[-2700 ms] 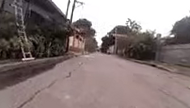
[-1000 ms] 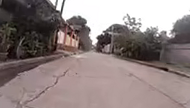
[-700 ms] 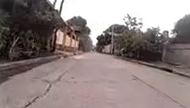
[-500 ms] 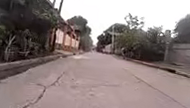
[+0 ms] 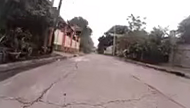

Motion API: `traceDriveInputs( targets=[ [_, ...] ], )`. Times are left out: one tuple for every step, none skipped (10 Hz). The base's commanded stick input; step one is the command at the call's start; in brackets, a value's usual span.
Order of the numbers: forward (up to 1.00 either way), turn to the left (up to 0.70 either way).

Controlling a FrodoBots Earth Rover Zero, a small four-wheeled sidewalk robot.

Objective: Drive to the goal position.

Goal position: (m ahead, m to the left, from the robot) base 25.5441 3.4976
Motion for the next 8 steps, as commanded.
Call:
traceDriveInputs(
  targets=[
    [1.0, 0.0],
    [1.0, 0.0],
    [1.0, 0.0],
    [1.0, 0.0],
    [1.0, 0.0],
    [1.0, 0.0],
    [1.0, 0.0],
    [1.0, 0.0]
  ],
)
